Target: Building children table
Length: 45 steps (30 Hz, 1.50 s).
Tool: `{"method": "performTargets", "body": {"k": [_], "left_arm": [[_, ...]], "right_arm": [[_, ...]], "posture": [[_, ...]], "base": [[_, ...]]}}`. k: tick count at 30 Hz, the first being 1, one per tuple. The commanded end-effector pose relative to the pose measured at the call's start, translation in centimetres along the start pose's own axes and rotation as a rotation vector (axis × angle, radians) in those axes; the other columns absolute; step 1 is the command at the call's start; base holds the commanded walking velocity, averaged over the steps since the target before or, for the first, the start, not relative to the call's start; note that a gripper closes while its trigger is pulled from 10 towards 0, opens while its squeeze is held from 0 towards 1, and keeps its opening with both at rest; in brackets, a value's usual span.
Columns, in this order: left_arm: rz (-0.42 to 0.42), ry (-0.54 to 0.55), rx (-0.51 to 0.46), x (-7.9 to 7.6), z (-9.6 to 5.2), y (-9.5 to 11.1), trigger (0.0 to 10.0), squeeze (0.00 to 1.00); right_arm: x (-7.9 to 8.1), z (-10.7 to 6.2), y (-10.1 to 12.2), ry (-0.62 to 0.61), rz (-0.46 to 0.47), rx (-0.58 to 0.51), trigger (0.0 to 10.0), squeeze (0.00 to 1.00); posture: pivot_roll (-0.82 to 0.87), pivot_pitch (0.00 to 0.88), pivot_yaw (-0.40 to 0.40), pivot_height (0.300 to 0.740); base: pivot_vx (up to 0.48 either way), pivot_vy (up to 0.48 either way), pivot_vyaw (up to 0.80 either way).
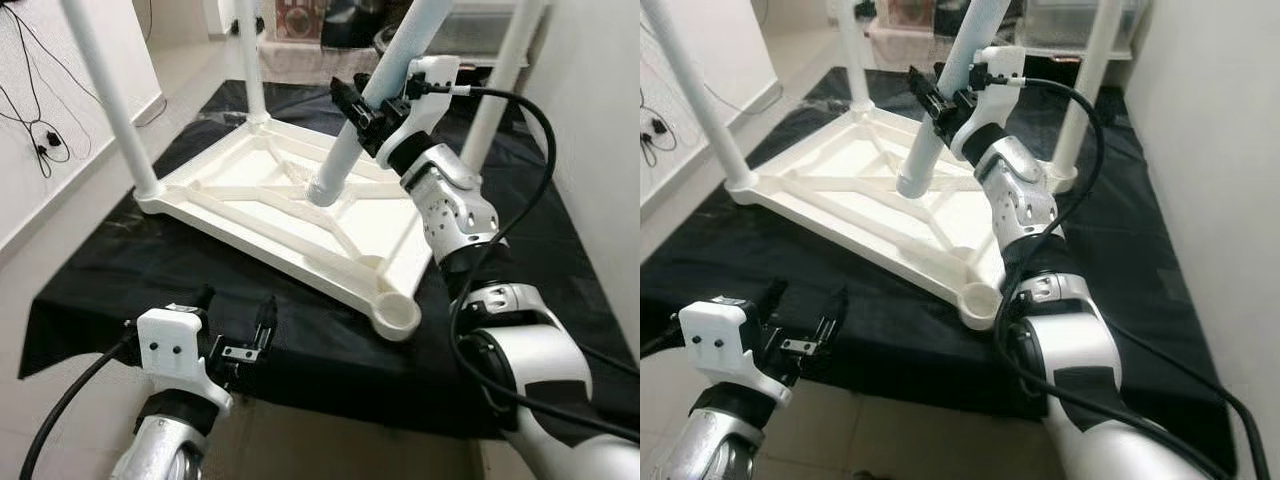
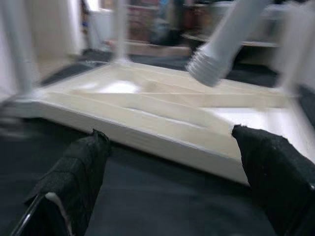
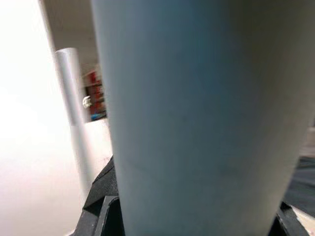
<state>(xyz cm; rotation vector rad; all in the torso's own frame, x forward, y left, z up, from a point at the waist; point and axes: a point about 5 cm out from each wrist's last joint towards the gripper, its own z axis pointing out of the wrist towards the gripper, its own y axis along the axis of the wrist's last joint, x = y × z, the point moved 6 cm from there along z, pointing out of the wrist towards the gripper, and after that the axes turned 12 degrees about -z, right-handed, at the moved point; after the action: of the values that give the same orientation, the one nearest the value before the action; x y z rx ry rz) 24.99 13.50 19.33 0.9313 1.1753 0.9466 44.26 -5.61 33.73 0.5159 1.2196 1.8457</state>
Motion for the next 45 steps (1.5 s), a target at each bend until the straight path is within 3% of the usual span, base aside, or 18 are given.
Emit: {"method": "performTargets", "body": {"k": [1, 9, 14, 23, 32, 40, 45], "left_arm": [[0.001, 0.024, 0.021, 0.4, -0.2, -0.6, 10.0, 0.0], [0.049, 0.045, 0.022, 0.9, -0.1, -0.6, 10.0, 0.0], [0.065, 0.069, 0.03, 1.4, 0.0, -0.7, 10.0, 0.0], [0.024, 0.137, 0.016, 2.6, -0.1, -0.4, 10.0, 0.0], [0.03, 0.118, 0.01, 2.1, 0.1, -0.4, 10.0, 0.0], [0.021, 0.12, -0.008, 2.0, 0.4, 0.0, 10.0, 0.0], [0.025, 0.115, -0.027, 1.8, 0.5, 0.5, 10.0, 0.0]], "right_arm": [[-0.1, 0.2, 0.9, 0.004, -0.038, -0.029, 10.0, 0.0], [-0.7, 0.2, 0.8, -0.027, -0.064, -0.021, 10.0, 0.0], [-0.8, 0.2, 0.8, -0.036, -0.065, -0.024, 10.0, 0.0], [-1.3, 0.1, 1.1, -0.091, -0.112, -0.043, 10.0, 0.0], [-1.8, -0.6, 0.1, -0.199, -0.171, -0.03, 10.0, 0.0], [-2.3, -0.9, -0.1, -0.249, -0.159, -0.027, 10.0, 0.0], [-1.8, -1.4, 0.2, -0.249, -0.177, -0.057, 10.0, 0.0]], "posture": [[0.07, 0.086, -0.034, 0.74], [0.07, 0.098, -0.032, 0.74], [0.07, 0.106, -0.03, 0.74], [0.07, 0.109, -0.034, 0.74], [0.06, 0.106, -0.035, 0.74], [0.07, 0.099, -0.037, 0.74], [0.07, 0.089, -0.04, 0.74]], "base": [[0.0, 0.0, 0.0], [0.0, 0.0, 0.0], [0.055, -0.426, 0.0], [0.069, -0.064, 0.0], [0.0, 0.0, 0.0], [0.0, 0.0, -0.75], [0.0, 0.0, -0.79]]}}
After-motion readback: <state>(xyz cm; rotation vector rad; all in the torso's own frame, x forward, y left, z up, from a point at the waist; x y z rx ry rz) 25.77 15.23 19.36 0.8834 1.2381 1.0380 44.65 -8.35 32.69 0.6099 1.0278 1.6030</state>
